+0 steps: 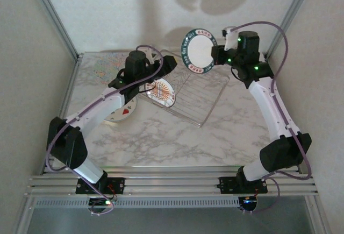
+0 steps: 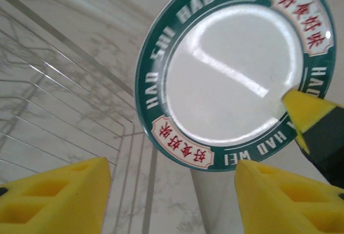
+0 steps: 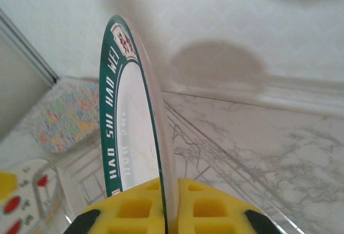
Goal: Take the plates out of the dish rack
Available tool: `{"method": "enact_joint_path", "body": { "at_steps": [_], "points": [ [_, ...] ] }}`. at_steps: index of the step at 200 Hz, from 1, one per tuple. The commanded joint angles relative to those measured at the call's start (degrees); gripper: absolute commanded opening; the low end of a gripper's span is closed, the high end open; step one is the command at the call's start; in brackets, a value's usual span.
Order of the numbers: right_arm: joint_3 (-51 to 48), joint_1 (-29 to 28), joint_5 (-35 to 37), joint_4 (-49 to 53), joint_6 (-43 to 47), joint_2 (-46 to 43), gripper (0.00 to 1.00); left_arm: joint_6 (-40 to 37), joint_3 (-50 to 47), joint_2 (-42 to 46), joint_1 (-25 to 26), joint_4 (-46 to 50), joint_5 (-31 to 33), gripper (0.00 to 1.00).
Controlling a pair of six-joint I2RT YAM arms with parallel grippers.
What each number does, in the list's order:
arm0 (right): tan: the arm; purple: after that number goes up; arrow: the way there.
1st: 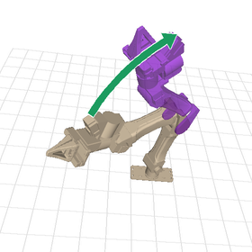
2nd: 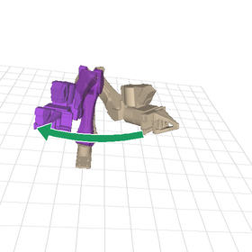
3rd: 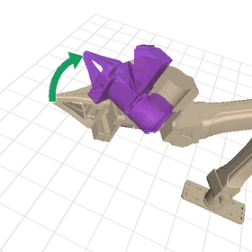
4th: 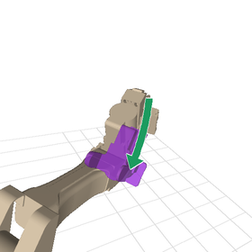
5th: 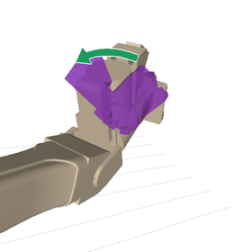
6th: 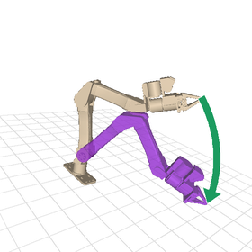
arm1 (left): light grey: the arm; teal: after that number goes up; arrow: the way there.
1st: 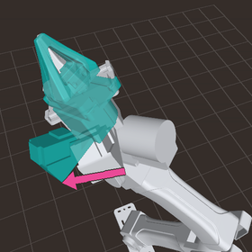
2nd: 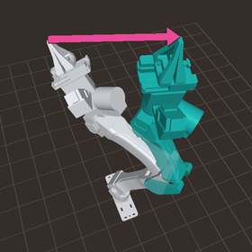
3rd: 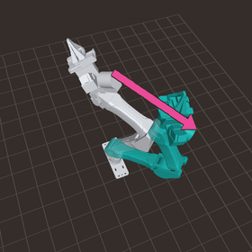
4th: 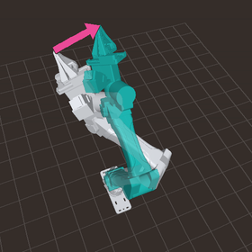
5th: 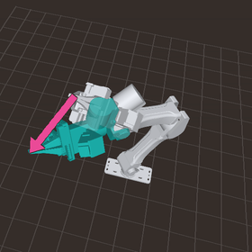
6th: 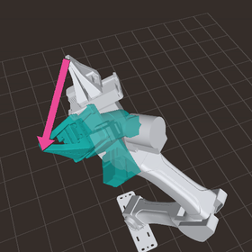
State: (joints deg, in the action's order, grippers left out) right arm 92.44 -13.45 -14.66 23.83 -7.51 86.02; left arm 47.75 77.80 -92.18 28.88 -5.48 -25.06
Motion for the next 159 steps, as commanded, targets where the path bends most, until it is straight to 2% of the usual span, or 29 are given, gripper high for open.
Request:
{"method": "enact_joint_path", "body": {
  "at_steps": [1, 36, 70, 97, 124, 144, 159],
  "points": [
    [-0.2, 2.0, -7.1, -1.4, -11.0, -2.3, 0.00, 2.8, 3.1, -2.1, 0.8, -5.1, -6.1, 0.63],
    [0.5, 4.3, -13.9, -2.0, -20.4, -2.2, 0.00, 6.5, 4.2, -5.2, 0.9, -9.6, -9.6, 0.63],
    [-1.5, 4.6, -17.4, -5.8, -25.2, -2.7, 0.00, 7.6, 6.0, -7.3, 1.2, -10.2, -10.5, 0.62],
    [-2.4, 4.7, -20.1, -7.4, -27.7, -2.2, 0.00, 9.0, 6.7, -8.5, 1.2, -12.1, -10.4, 0.56],
    [-5.1, 4.7, -20.4, -8.6, -29.0, -2.5, 0.00, 10.7, 7.4, -9.5, 1.2, -13.3, -10.5, 0.44],
    [-6.5, 4.8, -20.4, -9.7, -29.7, -2.9, 0.00, 11.0, 7.1, -9.4, 1.2, -13.2, -10.3, 0.26],
    [-6.7, 4.9, -20.5, -9.5, -29.4, -2.9, 0.00, 11.1, 6.9, -9.3, 1.2, -12.9, -10.0, 0.18]
  ]
}}
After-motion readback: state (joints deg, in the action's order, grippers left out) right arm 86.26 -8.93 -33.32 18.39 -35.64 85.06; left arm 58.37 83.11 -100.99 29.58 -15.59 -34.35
